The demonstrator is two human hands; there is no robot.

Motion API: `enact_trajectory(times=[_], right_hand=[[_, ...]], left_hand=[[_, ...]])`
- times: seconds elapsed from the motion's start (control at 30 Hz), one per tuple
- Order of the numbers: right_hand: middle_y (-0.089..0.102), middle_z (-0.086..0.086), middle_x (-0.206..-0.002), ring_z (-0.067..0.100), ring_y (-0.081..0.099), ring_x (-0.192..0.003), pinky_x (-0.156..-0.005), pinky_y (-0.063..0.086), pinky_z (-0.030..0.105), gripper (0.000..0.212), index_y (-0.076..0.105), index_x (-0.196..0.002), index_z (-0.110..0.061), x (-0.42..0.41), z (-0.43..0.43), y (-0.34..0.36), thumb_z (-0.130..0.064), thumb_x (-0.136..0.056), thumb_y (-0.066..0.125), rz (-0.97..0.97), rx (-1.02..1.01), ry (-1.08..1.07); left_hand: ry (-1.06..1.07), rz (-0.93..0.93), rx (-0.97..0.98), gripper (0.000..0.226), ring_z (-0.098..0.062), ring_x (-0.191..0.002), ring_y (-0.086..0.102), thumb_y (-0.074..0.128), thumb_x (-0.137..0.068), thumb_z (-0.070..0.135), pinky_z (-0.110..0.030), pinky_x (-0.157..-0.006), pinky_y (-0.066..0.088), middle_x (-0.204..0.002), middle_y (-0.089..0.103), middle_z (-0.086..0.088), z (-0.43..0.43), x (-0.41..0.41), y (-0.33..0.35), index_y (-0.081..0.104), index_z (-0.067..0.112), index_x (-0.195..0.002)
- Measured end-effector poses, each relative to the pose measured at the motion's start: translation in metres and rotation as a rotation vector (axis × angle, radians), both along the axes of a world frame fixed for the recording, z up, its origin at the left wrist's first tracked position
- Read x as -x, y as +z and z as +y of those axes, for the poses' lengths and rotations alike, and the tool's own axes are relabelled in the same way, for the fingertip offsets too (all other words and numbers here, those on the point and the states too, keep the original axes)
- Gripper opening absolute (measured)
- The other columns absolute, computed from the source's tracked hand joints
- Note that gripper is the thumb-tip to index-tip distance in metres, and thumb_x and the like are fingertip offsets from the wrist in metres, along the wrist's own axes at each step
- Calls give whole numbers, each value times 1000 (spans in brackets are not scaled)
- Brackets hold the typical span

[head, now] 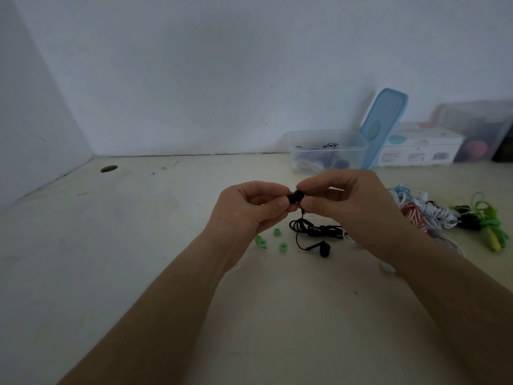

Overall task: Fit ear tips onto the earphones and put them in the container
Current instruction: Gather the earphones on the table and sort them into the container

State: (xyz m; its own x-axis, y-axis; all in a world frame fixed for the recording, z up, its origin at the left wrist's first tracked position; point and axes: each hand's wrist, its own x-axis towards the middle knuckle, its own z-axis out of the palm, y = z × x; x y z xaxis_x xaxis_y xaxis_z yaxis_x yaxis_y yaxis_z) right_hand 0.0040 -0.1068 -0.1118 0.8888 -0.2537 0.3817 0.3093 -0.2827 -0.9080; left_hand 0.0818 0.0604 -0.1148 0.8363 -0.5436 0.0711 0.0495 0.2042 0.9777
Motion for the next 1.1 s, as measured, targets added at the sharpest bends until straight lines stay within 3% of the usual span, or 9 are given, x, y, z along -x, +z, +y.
enact_trajectory(times=[0.43,0.67,0.9,1.1], right_hand=[[77,8,-88,21,75,-84,-79,58,24,22,74,-93,-9,-1,0,-1,7,-79,74,19,-74,19],[78,5,-86,17,75,-83,-80,58,23,22,75,-92,-10,-1,2,0,6,-77,77,-4,22,-8],[77,7,-88,20,75,-85,-82,59,26,22,74,-94,-10,1,0,0,7,-79,74,25,-59,11],[78,4,-86,16,75,-83,-79,58,22,23,75,-90,-12,0,3,0,7,-77,76,2,5,-1]], left_hand=[[-4,-11,1,16,-24,-85,75,65,-84,-9,-23,-74,59,-92,75,-17,1,-1,-1,70,3,-92],[20,-47,-22,16,-24,-83,75,66,-83,-9,-23,-74,59,-90,76,-17,0,1,-2,71,3,-92],[4,-29,-8,15,-25,-88,75,67,-83,-7,-23,-74,57,-93,75,-17,0,-1,-2,71,4,-92],[26,-63,-30,15,-24,-84,75,67,-84,-8,-23,-74,58,-90,76,-15,-1,1,-3,71,4,-91]])
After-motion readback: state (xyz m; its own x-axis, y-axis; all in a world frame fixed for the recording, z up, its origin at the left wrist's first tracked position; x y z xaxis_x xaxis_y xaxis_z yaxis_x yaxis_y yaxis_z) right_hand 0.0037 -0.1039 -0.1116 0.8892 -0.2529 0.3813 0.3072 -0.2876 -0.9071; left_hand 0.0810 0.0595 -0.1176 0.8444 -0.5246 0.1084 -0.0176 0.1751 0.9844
